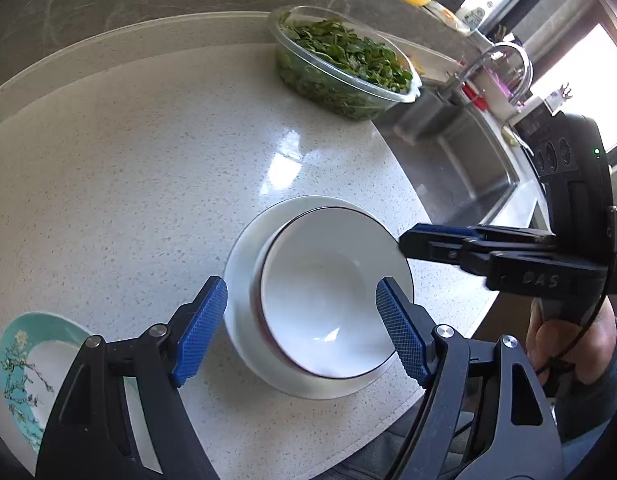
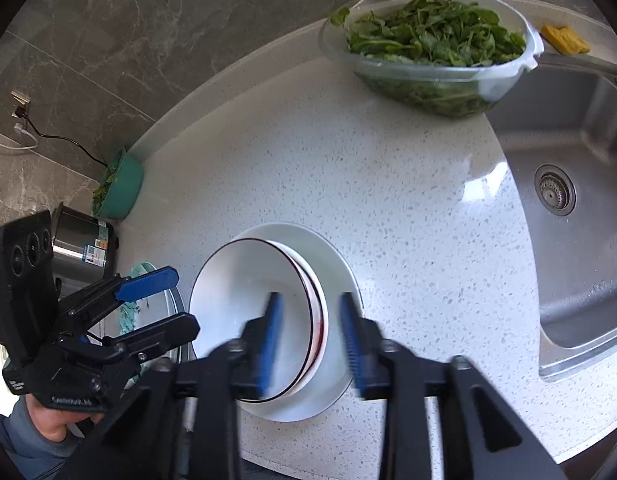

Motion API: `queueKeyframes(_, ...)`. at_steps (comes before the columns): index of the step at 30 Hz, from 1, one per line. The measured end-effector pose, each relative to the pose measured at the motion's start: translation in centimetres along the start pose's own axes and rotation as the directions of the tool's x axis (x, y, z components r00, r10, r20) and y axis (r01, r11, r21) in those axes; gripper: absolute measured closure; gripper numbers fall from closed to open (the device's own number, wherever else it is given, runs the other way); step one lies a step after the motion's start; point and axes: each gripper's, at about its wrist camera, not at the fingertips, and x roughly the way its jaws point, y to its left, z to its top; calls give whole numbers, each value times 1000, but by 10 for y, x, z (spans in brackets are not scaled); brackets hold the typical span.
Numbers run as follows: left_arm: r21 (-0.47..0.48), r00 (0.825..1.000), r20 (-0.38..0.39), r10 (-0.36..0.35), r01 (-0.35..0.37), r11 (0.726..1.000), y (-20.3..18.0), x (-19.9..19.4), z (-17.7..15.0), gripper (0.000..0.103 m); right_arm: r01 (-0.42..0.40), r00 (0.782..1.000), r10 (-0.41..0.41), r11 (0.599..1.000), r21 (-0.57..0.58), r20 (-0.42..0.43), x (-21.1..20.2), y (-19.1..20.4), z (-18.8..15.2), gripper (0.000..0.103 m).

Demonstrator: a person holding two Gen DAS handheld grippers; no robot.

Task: Organize plates and bowls
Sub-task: 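Open both grippers and pull them back from the bowl rims, then move both grippers to the white plate under the bowls and grip its rim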

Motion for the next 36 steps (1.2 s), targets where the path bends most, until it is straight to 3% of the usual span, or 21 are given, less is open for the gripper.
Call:
queueKeyframes(1,-9,1000,2,3,-3,1000,3,-2,-3,26,4,1000,-4,1000,-1,7,-5,-2,1,40)
queueKeyframes(2,-20,1000,2,6,-6,1000,7,-4,-5,26,8,1000,-8,1000,-4,14,-9,-4,2,39)
queueKeyframes(7,-73,999,15,46,-45,996,26,-11,-26,26,27,999,-27,1000,-8,26,-29,-19,6,39)
queueKeyframes(11,-147,995,29,97,-92,985,37,-11,-46,26,24,999,-26,998,-54,-25,-23,-32,8,39)
queueKeyframes(18,-308,972,28,234,-214,927,27,1,-87,27,-44,986,14,984,-172,-167,15,-48,20,41)
queueKeyframes(25,-366,961,1,277,-257,894,13,24,-103,27,-94,972,29,957,-274,-232,32,-38,23,42)
queueKeyframes(28,-358,957,3,291,-271,894,9,31,-100,28,-98,969,21,948,-301,-248,40,-34,23,42)
queueKeyframes(36,-333,962,13,272,-252,909,15,43,-83,48,-119,962,31,941,-317,-271,57,-33,26,45)
